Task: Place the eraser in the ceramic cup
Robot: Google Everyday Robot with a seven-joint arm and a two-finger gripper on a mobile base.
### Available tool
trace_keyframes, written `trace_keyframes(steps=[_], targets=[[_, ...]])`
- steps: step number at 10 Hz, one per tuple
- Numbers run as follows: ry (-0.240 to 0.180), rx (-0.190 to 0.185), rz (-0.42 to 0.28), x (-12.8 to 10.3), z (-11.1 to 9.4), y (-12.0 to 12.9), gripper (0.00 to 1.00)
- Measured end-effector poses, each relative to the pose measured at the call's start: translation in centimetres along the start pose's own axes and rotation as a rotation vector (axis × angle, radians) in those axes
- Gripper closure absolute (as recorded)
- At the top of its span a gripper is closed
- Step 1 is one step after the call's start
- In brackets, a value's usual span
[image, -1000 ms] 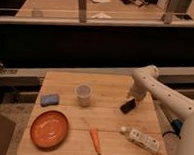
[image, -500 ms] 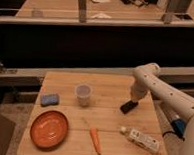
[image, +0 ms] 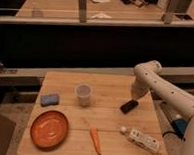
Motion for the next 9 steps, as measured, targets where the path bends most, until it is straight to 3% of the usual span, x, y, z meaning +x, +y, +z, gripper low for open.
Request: trace_keyframes(steps=[3, 4, 5, 8, 9], targets=[[-0.001, 0.005, -0.013, 0.0, 1.1, -0.5, 0.35], [-0.003, 0.007, -0.015, 0.1, 0.9, -0.5, 0.36], [-0.005, 0.005, -0.018, 0.1, 0.9, -0.5, 0.4], [0.014, 0.015, -0.034, 0.6, -1.6, -0.9, 0.69], [0.017, 0.014, -0.035, 0.7, -2.1, -0.8, 0.72]])
